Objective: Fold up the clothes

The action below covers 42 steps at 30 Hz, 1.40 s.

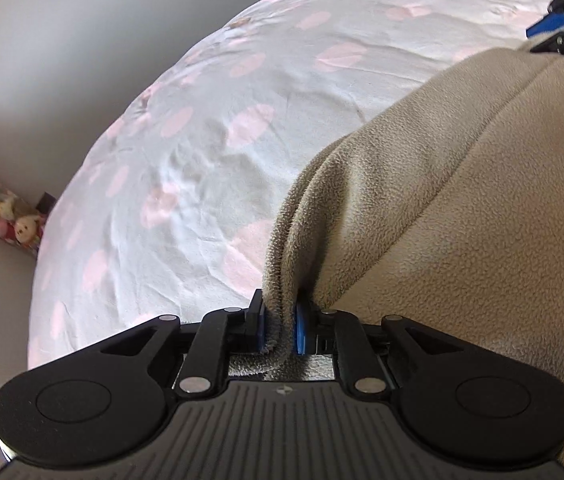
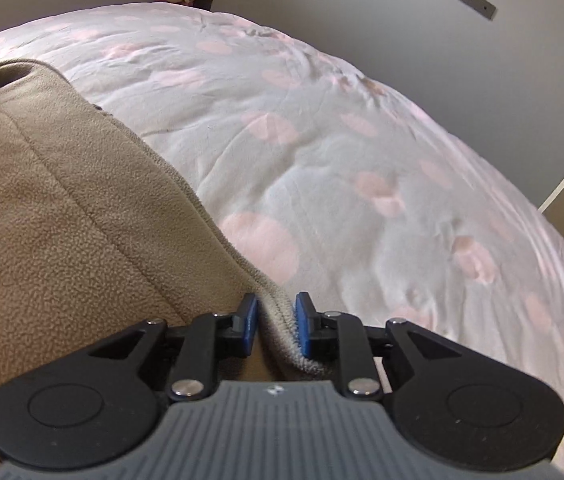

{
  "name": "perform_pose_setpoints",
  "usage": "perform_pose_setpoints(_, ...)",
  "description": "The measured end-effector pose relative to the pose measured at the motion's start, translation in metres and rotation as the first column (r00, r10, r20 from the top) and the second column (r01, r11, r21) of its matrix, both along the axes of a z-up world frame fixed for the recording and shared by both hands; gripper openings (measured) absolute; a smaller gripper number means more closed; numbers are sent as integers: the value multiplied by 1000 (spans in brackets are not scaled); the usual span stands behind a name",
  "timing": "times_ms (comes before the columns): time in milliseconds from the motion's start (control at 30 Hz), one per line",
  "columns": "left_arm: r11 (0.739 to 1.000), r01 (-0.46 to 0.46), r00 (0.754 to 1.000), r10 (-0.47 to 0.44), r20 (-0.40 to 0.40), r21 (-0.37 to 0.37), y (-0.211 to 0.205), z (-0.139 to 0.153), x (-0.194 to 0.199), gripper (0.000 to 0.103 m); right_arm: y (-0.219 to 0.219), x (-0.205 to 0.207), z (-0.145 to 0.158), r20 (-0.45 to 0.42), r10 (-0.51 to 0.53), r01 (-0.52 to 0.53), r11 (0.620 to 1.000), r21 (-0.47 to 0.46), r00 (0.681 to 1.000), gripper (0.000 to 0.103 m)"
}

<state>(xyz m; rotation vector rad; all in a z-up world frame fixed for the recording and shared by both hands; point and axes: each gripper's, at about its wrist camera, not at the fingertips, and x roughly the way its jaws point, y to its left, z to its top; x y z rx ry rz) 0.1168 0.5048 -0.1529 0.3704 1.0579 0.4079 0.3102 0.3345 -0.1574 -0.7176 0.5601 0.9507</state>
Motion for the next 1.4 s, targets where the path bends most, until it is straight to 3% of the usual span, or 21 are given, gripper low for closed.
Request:
perform_pose_setpoints(67, 1000, 9, 1000, -9, 5, 26, -1, 8, -3, 25, 1, 5, 4, -23, -27, 27, 1000, -1, 999, 30)
perform_pose_setpoints(100, 998, 1, 1000, -2, 13, 67, -3, 13, -6, 32, 1, 7, 6, -35, -41, 41, 999, -1, 999, 37)
perform_pose_setpoints(133, 994, -9, 1000, 7, 21, 109, -5, 19, -9, 44, -1, 8, 12, -33, -65, 65, 998, 6, 997, 46)
perform_pose_setpoints(200, 981, -30, 999, 23, 39, 191, -8, 30, -16, 47, -9, 11, 27, -29, -122, 123, 992, 36, 992, 54)
perform_pose_setpoints(267, 979, -81, 995, 70, 64, 185, 6, 47, -20, 47, -22, 17, 45, -57, -183, 187, 979, 77, 981, 54)
perform_pose_setpoints(467, 971, -238, 956, 228, 183, 37, 27, 105, -65, 48, -82, 6, 94, -169, -287, 316, 932, 178, 943, 57)
perform_pose_setpoints(600, 957, -288, 929, 290, 228, -44, 24, 118, -105, 49, -129, -21, 108, -246, -318, 374, 899, 229, 916, 60)
perform_pose_setpoints(700, 940, -319, 906, 340, 253, -123, 12, 113, -145, 50, -165, -44, 98, -324, -343, 429, 868, 251, 882, 70)
perform_pose_setpoints(867, 905, -363, 867, 416, 275, -223, -15, 84, -205, 50, -220, -78, 67, -450, -389, 530, 812, 245, 804, 70)
perform_pose_setpoints(1167, 792, -453, 734, 592, 333, -409, -30, 34, -255, 51, -268, -102, 17, -621, -426, 670, 708, 224, 657, 72)
perform_pose_setpoints(1267, 758, -444, 706, 624, 335, -478, -24, 28, -258, 41, -271, -99, 12, -671, -400, 685, 694, 224, 625, 72)
perform_pose_setpoints(1300, 748, -434, 700, 631, 335, -502, -22, 26, -259, 37, -271, -98, 10, -687, -387, 685, 695, 221, 615, 70)
perform_pose_setpoints(1333, 740, -424, 695, 635, 336, -522, -23, 24, -261, 27, -269, -98, 7, -699, -376, 678, 704, 211, 608, 61)
perform_pose_setpoints(1400, 737, -423, 695, 637, 334, -527, -26, 21, -261, 22, -263, -99, 3, -703, -367, 658, 730, 188, 608, 43)
